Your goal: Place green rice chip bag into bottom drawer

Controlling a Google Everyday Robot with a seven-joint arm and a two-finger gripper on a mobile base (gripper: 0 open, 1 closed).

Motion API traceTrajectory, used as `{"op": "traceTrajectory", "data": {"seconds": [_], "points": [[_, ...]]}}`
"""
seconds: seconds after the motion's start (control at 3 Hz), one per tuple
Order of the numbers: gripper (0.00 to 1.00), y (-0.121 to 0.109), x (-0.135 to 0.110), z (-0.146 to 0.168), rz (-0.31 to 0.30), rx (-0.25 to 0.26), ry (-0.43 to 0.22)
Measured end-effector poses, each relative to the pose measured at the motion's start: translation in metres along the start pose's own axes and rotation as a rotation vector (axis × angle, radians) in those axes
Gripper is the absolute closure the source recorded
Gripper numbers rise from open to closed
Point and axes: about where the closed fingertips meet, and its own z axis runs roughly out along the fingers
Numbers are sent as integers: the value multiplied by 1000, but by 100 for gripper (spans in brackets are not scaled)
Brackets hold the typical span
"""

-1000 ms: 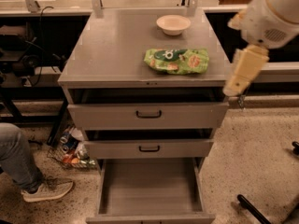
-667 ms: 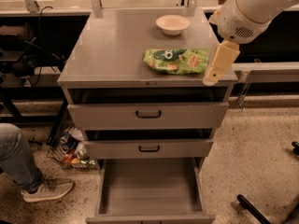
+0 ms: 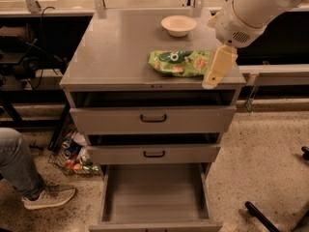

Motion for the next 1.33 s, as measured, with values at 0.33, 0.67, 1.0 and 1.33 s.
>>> {"op": "traceTrajectory", "data": {"seconds": [0.33,0.67,1.0,1.33], "points": [[0,-25,-15,40,-22,0,-24],[0,-51,-29,80,-25,2,-50],[0,-71,-38,115,-10,-4,-61],[0,-81,-39,141,14,-22,-56]]}}
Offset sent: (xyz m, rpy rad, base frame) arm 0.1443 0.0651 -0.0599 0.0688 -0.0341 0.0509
